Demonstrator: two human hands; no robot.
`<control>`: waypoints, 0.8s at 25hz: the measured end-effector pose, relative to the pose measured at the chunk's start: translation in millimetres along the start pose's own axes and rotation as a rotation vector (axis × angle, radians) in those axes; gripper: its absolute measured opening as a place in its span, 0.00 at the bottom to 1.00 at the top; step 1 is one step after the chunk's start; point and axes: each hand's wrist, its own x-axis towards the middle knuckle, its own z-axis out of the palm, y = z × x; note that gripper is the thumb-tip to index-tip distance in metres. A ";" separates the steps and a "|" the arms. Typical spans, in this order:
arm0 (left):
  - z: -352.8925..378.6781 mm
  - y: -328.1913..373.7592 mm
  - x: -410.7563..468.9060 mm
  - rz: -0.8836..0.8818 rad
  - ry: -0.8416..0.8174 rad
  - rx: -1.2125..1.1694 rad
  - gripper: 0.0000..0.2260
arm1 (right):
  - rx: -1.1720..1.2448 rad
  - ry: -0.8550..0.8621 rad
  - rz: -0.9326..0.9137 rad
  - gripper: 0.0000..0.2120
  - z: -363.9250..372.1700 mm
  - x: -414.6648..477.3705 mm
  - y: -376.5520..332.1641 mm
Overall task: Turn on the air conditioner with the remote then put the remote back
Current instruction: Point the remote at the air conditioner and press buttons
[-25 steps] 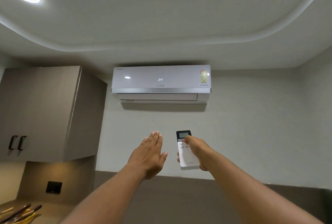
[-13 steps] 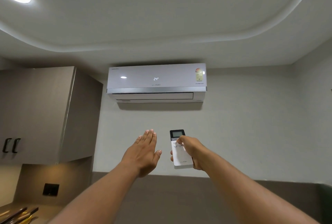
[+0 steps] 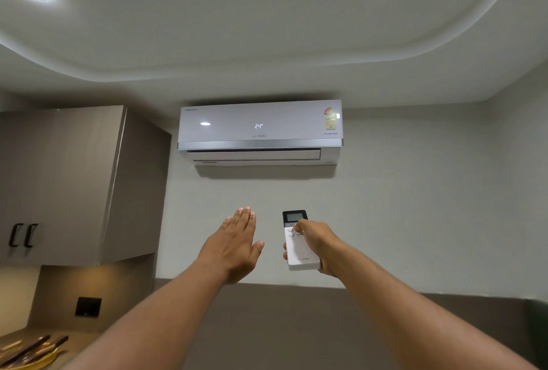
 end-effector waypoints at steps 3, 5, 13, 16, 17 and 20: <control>-2.4 -2.2 -0.3 -0.010 0.012 0.000 0.31 | 0.006 -0.001 -0.005 0.08 2.5 0.0 -2.2; -3.4 -3.1 0.2 -0.015 0.025 -0.002 0.31 | 0.009 -0.001 -0.010 0.08 4.6 0.1 -3.2; -0.3 -10.6 2.8 -0.016 0.028 0.013 0.31 | 0.009 -0.001 -0.015 0.08 5.2 1.6 -3.5; 1.5 -12.4 2.5 -0.013 0.028 0.017 0.31 | 0.017 0.003 -0.017 0.08 3.8 1.4 -2.8; 2.1 -12.9 2.4 -0.010 0.028 0.018 0.31 | 0.023 0.007 -0.017 0.08 3.6 1.6 -2.5; 3.3 -14.7 3.0 -0.006 0.026 0.022 0.31 | 0.023 0.012 -0.018 0.08 4.4 2.4 -1.7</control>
